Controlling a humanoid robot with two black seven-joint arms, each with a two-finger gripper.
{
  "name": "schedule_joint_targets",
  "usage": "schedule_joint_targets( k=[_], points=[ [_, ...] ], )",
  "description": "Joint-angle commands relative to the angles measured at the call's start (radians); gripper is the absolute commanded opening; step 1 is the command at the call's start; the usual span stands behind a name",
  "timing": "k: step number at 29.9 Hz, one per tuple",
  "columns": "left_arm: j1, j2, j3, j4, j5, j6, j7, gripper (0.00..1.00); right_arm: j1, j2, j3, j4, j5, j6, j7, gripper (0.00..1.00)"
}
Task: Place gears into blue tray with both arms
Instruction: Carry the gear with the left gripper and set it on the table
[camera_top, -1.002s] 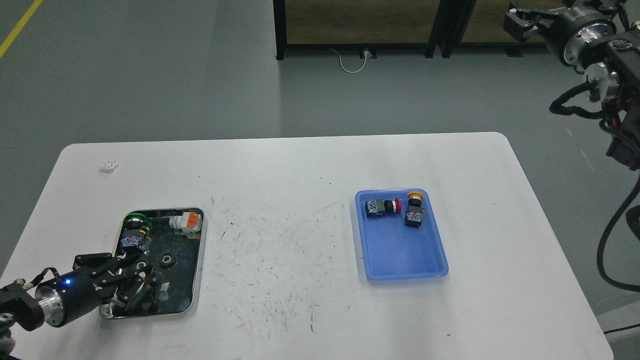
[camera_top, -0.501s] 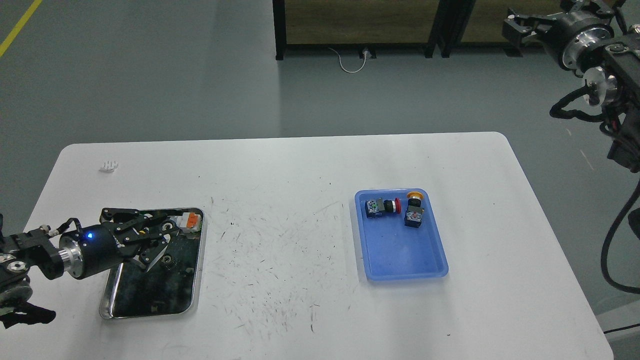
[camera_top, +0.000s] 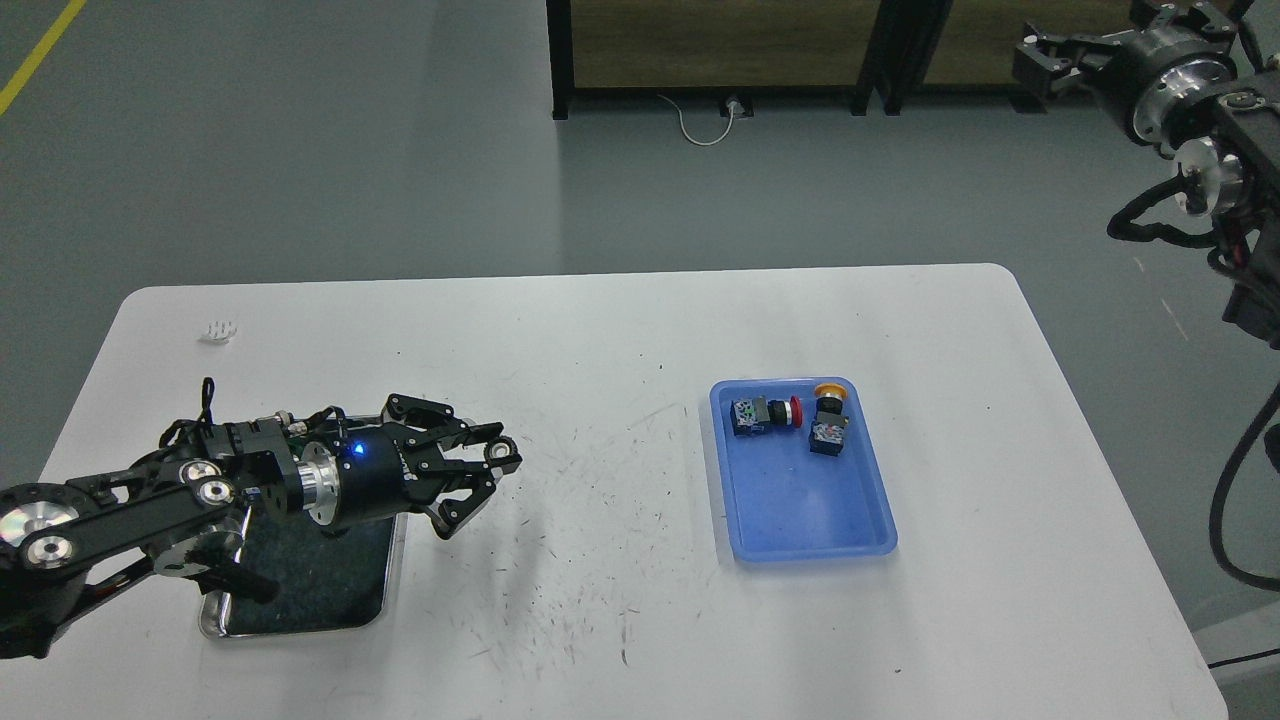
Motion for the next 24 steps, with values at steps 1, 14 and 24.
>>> schedule_joint_targets(
  k=[1,14,24],
  points=[
    [-0.003,-0.079,0.036,0.016,0.014,0.004,0.005,0.34,0.001,0.007,0.0,-0.006,0.0,0.0,0.0,1.0],
    [-0.021,-0.355,0.128,0.231,0.019,0.027,0.013,0.34,0.003,0.022,-0.02,-0.007,-0.002,-0.011,0.001,1.0],
    [-0.015,-0.475,0.142,0.373,0.017,0.028,0.011,0.35,-0.007,0.046,-0.026,-0.022,-0.002,-0.011,0.003,1.0]
  ],
)
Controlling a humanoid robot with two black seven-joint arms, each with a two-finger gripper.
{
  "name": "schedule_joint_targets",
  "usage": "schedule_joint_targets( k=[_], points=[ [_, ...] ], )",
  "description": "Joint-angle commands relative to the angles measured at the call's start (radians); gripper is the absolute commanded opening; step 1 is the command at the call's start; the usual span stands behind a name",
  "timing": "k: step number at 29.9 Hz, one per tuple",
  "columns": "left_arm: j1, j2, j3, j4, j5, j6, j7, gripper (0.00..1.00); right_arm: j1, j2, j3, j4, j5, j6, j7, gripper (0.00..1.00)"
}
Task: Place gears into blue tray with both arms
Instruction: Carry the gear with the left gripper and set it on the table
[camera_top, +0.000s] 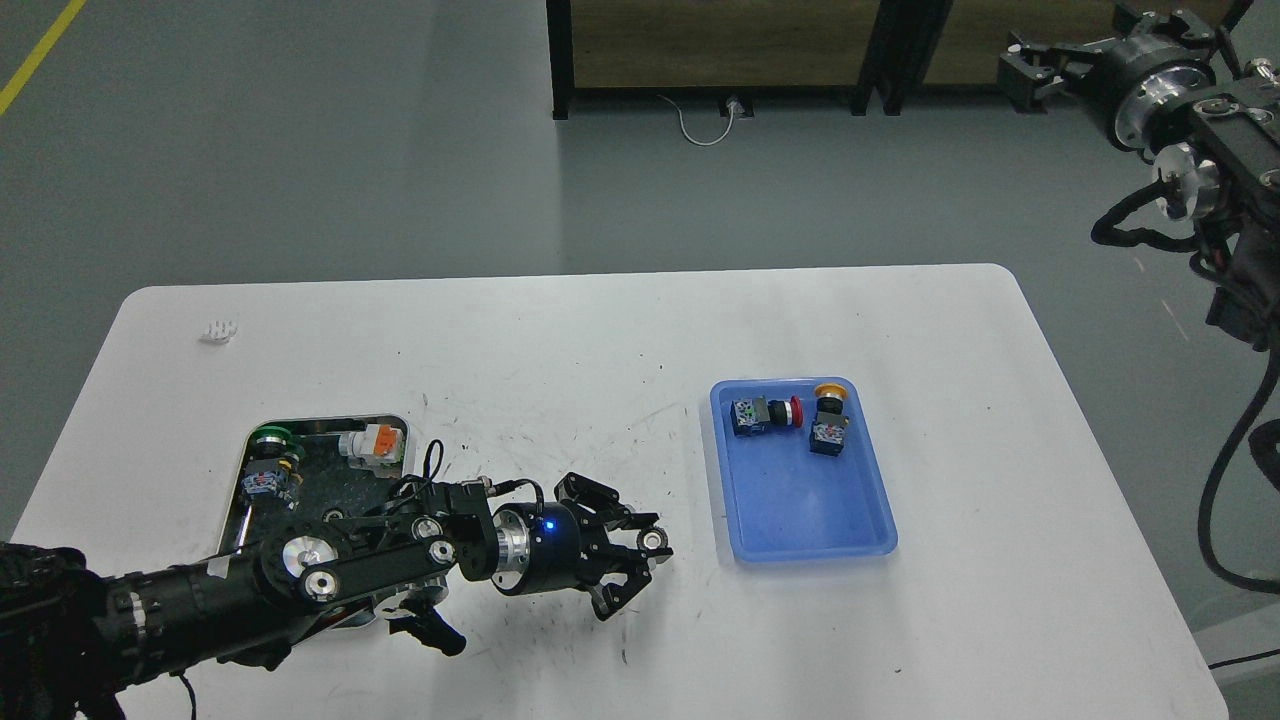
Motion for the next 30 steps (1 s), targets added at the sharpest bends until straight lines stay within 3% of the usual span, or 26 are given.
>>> schedule_joint_targets(
  k=[1,17,30],
  points=[
    [0.001,-0.033,0.0,0.032,-0.002,0.0,0.002,0.35,-0.002,0.019,-0.006,-0.01,0.0,0.0,0.0,1.0],
    [0.009,-0.056,0.008,0.115,-0.003,0.0,-0.001,0.38,-0.004,0.036,-0.006,-0.019,0.0,-0.005,0.002,1.0],
    [-0.005,-0.056,-0.01,0.103,-0.017,0.002,-0.001,0.81,-0.002,0.034,-0.015,-0.021,0.0,-0.005,0.002,1.0]
  ],
)
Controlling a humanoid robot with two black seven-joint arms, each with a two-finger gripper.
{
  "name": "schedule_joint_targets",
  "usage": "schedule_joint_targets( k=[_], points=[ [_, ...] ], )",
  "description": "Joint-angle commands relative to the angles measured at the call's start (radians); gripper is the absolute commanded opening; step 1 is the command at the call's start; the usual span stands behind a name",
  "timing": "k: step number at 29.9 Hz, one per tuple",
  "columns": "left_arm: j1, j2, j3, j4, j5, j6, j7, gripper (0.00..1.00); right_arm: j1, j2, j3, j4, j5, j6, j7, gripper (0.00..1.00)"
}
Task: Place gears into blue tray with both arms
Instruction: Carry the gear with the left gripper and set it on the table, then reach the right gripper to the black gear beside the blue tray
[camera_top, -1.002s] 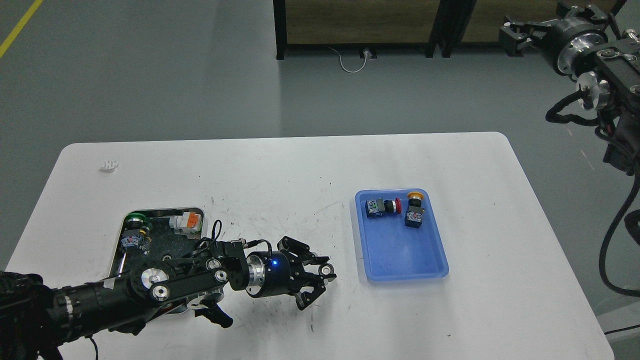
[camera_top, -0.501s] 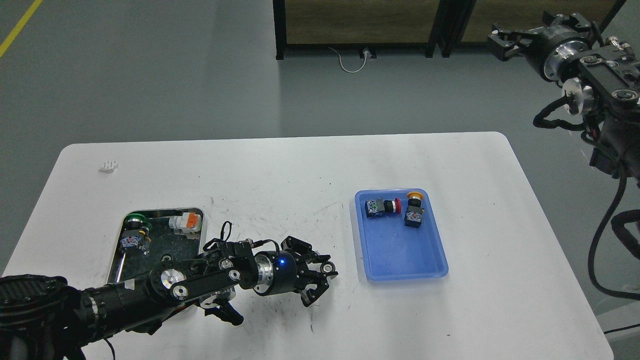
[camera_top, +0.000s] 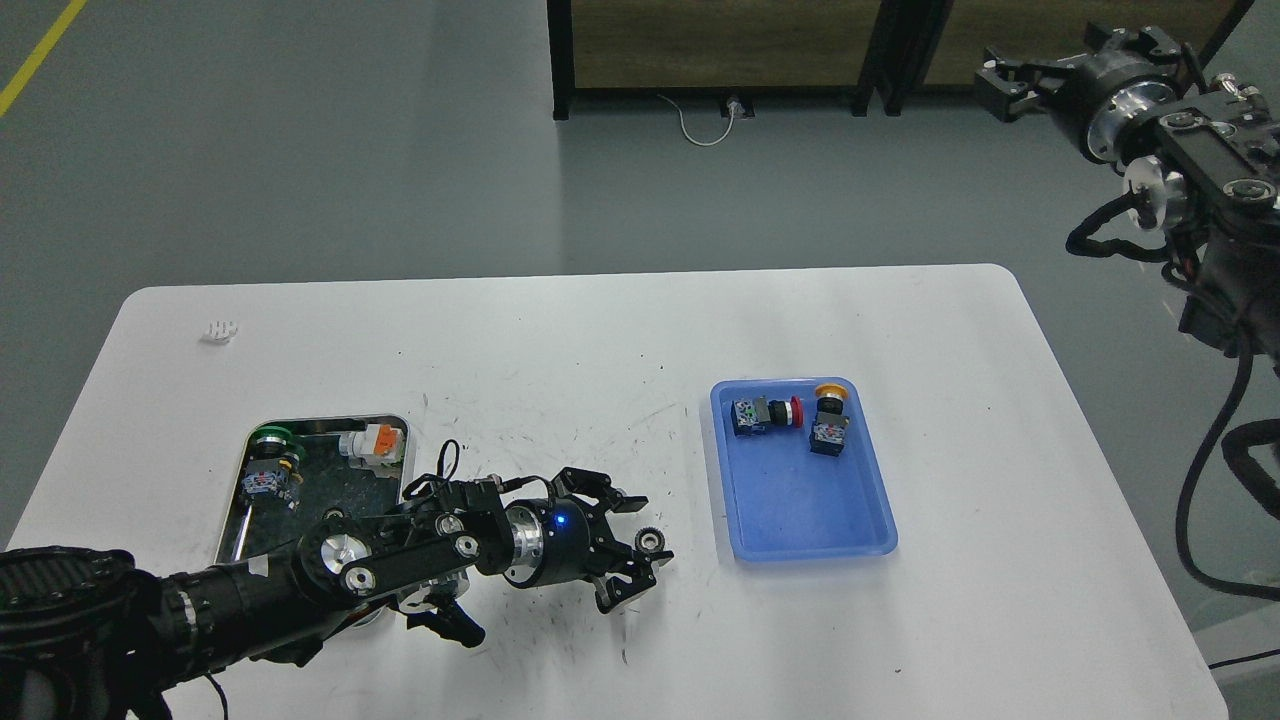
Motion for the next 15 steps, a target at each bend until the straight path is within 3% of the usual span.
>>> schedule_joint_targets(
  k=[1,4,15],
  points=[
    [-0.005,0.0,-0.026,-0.014,-0.005,0.001,-0.002,0.82,0.003,0.0,-0.01,0.002,0.001,0.002,-0.001,1.0],
    [-0.03,0.024,-0.108,-0.023,-0.04,0.004,0.001,0.86,0.005,0.0,-0.017,0.008,0.001,0.005,-0.003,1.0],
    [-0.165,0.492,-0.253,-0.069,-0.25,-0.035,-0.002,0.96,-0.043,0.038,-0.099,0.184,0.0,0.023,-0.006,1.0]
  ],
)
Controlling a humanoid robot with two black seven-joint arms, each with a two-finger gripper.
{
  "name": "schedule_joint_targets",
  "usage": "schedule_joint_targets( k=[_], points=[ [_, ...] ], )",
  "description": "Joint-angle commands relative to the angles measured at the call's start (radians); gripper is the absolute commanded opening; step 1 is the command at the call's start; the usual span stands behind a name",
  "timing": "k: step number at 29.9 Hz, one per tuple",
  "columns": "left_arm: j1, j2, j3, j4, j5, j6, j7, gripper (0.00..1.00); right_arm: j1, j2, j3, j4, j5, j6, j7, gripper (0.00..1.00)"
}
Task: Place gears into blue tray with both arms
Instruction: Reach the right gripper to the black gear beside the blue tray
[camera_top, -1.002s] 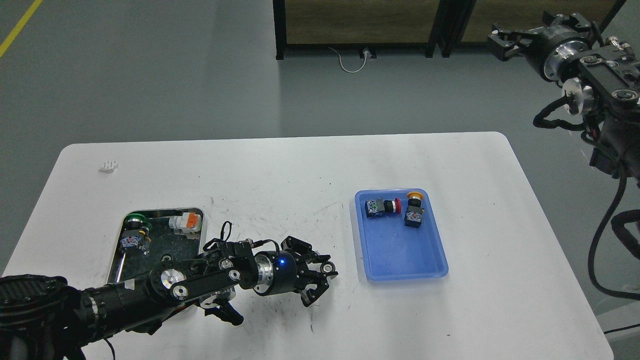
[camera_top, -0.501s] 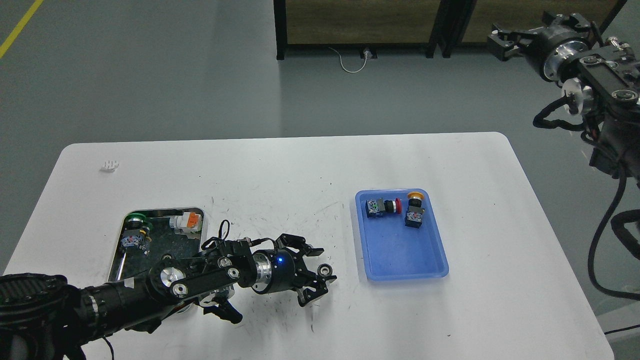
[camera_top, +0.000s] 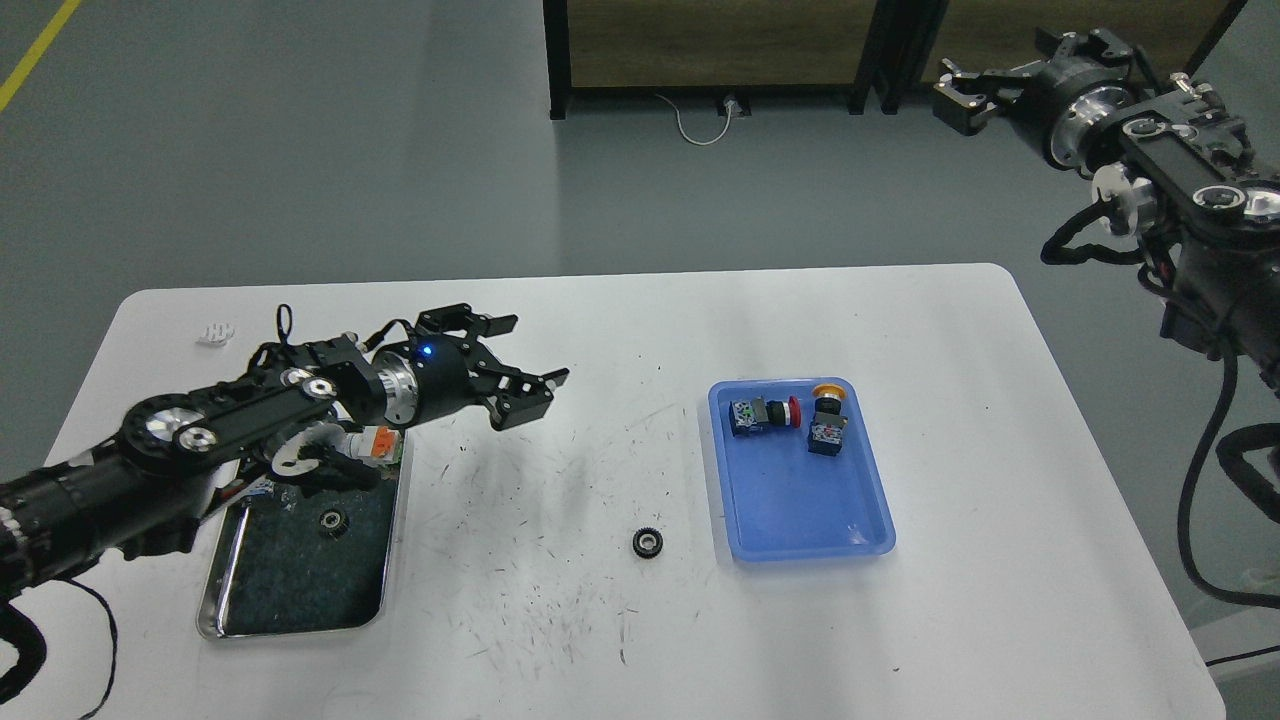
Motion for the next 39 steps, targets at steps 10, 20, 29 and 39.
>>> schedule_joint_targets(
  k=[10,20,29,39],
  points=[
    [-0.016,0.406,-0.071,0.001,-0.083,-0.014,-0.017,0.98,-0.073,0.109,-0.176,0.258,0.006,0.011,-0.022,1.0],
    [-0.008,0.563,-0.071,0.007,-0.106,-0.011,-0.017,0.98,-0.082,0.112,-0.401,0.478,0.012,0.06,-0.041,1.0],
    [-0.004,0.595,-0.071,0.013,-0.106,-0.008,-0.019,0.98,-0.083,0.185,-0.546,0.511,0.011,0.071,-0.041,1.0],
    [-0.004,0.597,-0.071,0.015,-0.106,-0.007,-0.019,0.98,-0.12,0.251,-0.636,0.502,0.005,0.071,-0.034,1.0]
  ],
)
